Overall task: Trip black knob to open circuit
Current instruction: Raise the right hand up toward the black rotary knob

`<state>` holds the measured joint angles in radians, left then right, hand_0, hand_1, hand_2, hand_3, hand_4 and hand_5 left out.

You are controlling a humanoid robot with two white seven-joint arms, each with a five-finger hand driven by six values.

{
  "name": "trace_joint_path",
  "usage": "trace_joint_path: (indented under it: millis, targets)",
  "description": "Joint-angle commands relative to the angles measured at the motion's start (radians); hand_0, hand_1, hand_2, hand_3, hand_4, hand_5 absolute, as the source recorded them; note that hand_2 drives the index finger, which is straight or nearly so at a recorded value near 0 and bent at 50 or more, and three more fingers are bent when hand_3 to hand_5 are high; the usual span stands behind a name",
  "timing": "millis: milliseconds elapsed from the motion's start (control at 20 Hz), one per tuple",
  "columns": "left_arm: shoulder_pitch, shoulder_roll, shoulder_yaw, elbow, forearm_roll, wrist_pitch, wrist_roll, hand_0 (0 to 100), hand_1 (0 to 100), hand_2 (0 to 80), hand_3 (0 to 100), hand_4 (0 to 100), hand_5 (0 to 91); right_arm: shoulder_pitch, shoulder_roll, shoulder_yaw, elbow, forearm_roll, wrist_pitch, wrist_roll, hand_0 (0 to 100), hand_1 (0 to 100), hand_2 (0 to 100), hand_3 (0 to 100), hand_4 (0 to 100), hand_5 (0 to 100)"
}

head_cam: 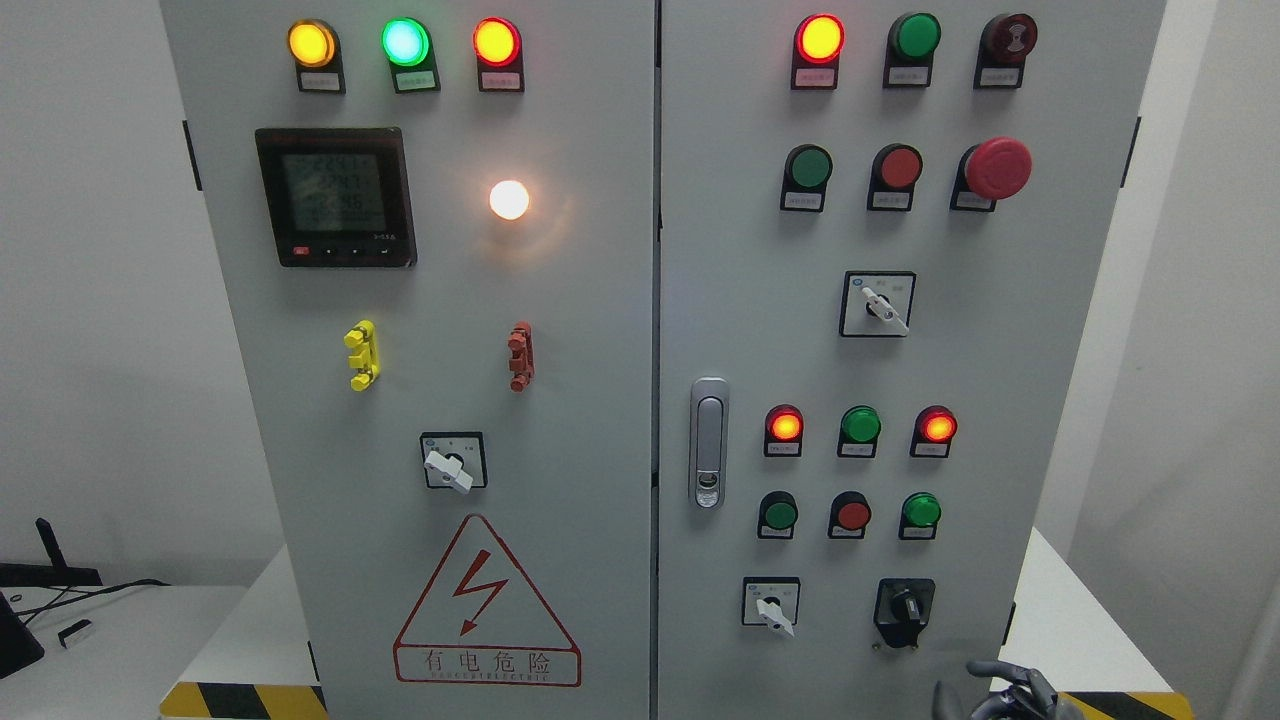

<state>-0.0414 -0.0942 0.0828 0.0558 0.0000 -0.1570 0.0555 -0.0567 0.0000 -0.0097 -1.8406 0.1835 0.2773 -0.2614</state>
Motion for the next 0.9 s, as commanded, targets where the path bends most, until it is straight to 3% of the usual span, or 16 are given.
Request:
trace_joint_path:
  millis: [0,350,850]
  targets:
    - [0.000,0.001,0.000,-0.001,-0.031,0.001,0.000,12,39,0.0,0,0,0.0,-0.028,0.014,-0.010,0.049,-0.002,0.000,0.001,32,76,42,79,89,99]
    - [0.000,0.001,0.000,-0.001,-0.031,0.001,0.000,12,39,0.0,0,0,0.0,-0.057,0.044,-0.010,0.064,-0.007,0.002,0.001,31,76,42,79,89,99]
    - [0.000,-0.001,0.000,0.001,-0.031,0.001,0.000,12,39,0.0,0,0,0.0,-0.083,0.055,-0.013,0.098,-0.009,0.013,0.001,31,77,42,79,89,99]
